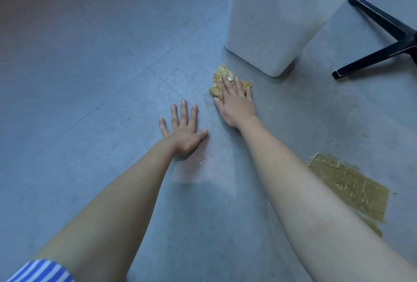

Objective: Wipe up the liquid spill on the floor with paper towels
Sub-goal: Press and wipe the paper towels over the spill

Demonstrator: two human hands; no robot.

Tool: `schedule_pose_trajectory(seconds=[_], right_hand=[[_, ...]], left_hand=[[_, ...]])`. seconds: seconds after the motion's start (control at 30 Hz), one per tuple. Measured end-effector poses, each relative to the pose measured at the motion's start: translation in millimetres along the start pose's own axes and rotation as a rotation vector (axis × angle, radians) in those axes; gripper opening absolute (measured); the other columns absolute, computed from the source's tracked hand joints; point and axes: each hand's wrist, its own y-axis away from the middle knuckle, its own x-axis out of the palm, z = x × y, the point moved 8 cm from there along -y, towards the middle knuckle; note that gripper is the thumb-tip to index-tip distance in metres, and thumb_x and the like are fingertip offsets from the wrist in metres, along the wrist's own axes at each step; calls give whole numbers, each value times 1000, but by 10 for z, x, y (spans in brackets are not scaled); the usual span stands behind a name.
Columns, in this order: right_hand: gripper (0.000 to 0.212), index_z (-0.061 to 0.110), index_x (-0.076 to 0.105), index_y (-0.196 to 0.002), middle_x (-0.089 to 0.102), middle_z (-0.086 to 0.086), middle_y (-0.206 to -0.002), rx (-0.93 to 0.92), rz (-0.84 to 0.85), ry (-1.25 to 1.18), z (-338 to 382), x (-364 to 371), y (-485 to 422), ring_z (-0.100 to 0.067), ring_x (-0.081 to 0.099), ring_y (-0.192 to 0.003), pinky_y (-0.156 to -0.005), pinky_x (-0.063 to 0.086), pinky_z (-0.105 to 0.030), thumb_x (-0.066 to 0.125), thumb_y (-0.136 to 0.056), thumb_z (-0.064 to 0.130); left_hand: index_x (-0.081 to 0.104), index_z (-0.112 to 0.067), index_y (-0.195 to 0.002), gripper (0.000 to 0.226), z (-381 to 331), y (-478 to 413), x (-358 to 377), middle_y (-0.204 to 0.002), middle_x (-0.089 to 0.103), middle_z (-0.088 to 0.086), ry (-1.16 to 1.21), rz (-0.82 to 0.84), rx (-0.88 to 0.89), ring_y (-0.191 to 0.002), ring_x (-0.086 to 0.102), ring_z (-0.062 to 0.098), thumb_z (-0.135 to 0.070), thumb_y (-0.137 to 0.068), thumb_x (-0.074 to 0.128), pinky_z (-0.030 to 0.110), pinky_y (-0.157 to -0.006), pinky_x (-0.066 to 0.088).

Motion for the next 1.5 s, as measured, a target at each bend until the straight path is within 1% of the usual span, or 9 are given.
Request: schedule_pose_trajectory(seconds=[0.27, 0.5, 0.63, 0.73, 0.87, 1.03, 1.17, 1.37, 1.5], right_hand=[[58, 17, 12, -152, 5, 2, -160, 245, -156, -55, -515, 91, 754, -24, -1, -148, -119, 1, -43, 24, -101, 41], [71, 18, 16, -152, 9, 3, -160, 234, -140, -80, -738, 232, 1745, -20, 0, -148, -119, 0, -41, 4, -90, 50], [78, 24, 2, -153, -6, 7, -160, 167, -56, -27, -811, 392, 2117, -16, -12, -146, -118, -5, -46, -1, -86, 64], [75, 26, 11, -152, 6, 5, -160, 154, -152, -154, -910, 244, 2268, -15, -3, -148, -119, -3, -45, 13, -87, 63], [73, 18, 33, -146, 28, -1, -155, 268, -320, -153, -1122, 82, 2478, -19, 18, -146, -118, 9, -45, 30, -83, 54], [70, 22, 12, -152, 3, 8, -160, 211, -157, -45, -1183, 220, 2514, -15, -3, -148, -117, -3, -40, 26, -90, 51], [63, 24, -2, -153, -12, 11, -158, 178, -21, -50, -1162, 361, 2475, -15, -17, -145, -119, -6, -45, 27, -100, 43], [64, 18, 11, -153, 4, 3, -160, 165, -56, 3, -1114, 232, 2414, -20, -5, -148, -118, -5, -43, 34, -97, 41], [71, 21, 14, -152, 3, 3, -161, 109, -95, -65, -1064, 78, 2299, -19, -2, -148, -119, 0, -40, 42, -90, 42]], left_hand=[[-23, -33, -147, 74, 10, 3, -11, -149, -42, -6, 12, 3, 6, -137, -39, 21, -57, -97, 26, 56, -108, -21], [-19, -33, -149, 80, 28, 11, -30, -151, -38, -5, 9, -32, -23, -139, -36, 21, -62, -94, 31, 57, -109, -18], [-3, -24, -154, 85, -157, 108, -88, -159, -21, 3, -39, -231, -89, -145, -23, 26, -64, -90, 36, 59, -112, -8], [14, -23, -152, 76, -656, 267, 52, -161, -9, 4, 13, -343, 36, -147, -12, 24, -58, -90, 43, 57, -113, 0], [18, -32, -150, 70, -1362, 451, 540, -162, -6, -3, -50, -204, 284, -148, -9, 22, -61, -90, 41, 56, -115, 1], [19, -33, -150, 71, -1604, 503, 749, -162, -5, -5, -47, -190, 283, -148, -12, 23, -60, -89, 43, 58, -113, -2], [21, -31, -149, 73, -1553, 555, 765, -162, -2, -4, -90, -228, 222, -148, -12, 24, -55, -86, 48, 59, -113, -1], [27, -28, -145, 66, -1599, 618, 715, -161, 4, -1, -109, -282, 203, -148, -8, 24, -44, -85, 48, 58, -113, -1], [25, -30, -147, 53, -1474, 647, 661, -161, 6, -5, -71, -310, 255, -148, -1, 17, -45, -97, 31, 55, -114, 0]])
